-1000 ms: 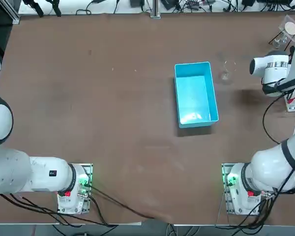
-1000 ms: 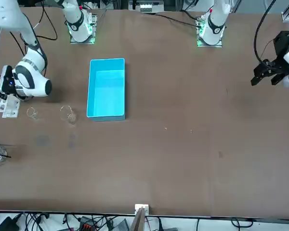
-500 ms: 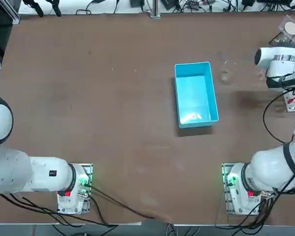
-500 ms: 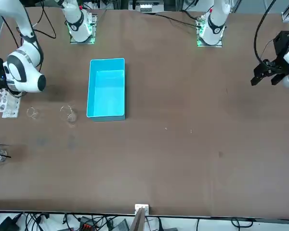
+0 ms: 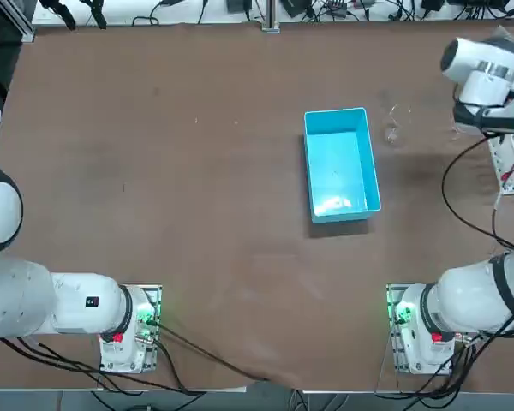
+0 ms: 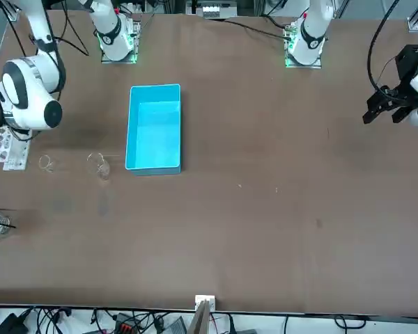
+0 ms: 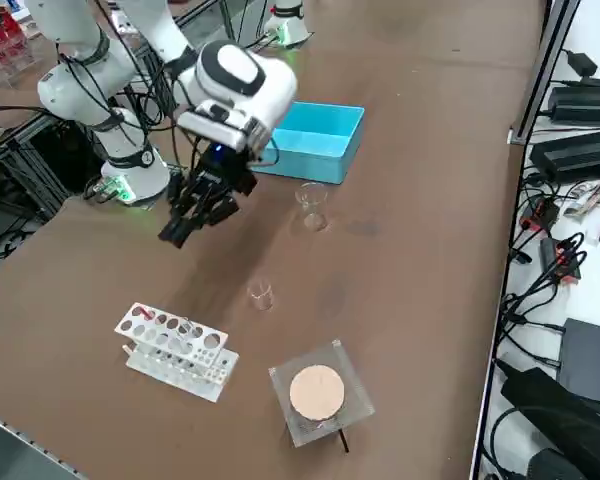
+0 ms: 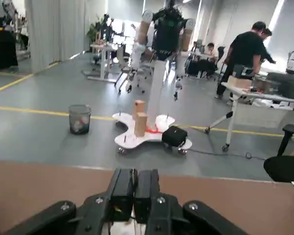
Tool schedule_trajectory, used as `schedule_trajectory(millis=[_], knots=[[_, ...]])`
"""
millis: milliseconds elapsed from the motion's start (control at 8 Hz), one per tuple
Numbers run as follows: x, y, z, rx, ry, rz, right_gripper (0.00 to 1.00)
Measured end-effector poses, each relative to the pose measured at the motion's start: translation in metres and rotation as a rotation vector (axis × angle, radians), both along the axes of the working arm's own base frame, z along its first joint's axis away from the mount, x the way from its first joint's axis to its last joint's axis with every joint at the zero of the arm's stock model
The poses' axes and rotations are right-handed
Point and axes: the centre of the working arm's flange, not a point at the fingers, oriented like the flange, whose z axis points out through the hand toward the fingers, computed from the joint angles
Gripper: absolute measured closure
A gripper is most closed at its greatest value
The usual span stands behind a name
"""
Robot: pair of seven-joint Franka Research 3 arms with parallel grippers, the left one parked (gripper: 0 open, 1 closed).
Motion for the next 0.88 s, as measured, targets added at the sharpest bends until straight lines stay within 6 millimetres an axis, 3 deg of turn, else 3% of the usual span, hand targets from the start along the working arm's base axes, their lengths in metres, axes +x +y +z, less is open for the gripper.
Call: schedule_trajectory(millis=[250,625,875], knots=[[0.024,0.034,0.008,0.027,0.005,0.054,0.95],[0.061,0.057,-0.018,0.021,0.022,0.096,0.95],[0.089,0.095,0.001,0.028,-0.037,0.151,0.95]])
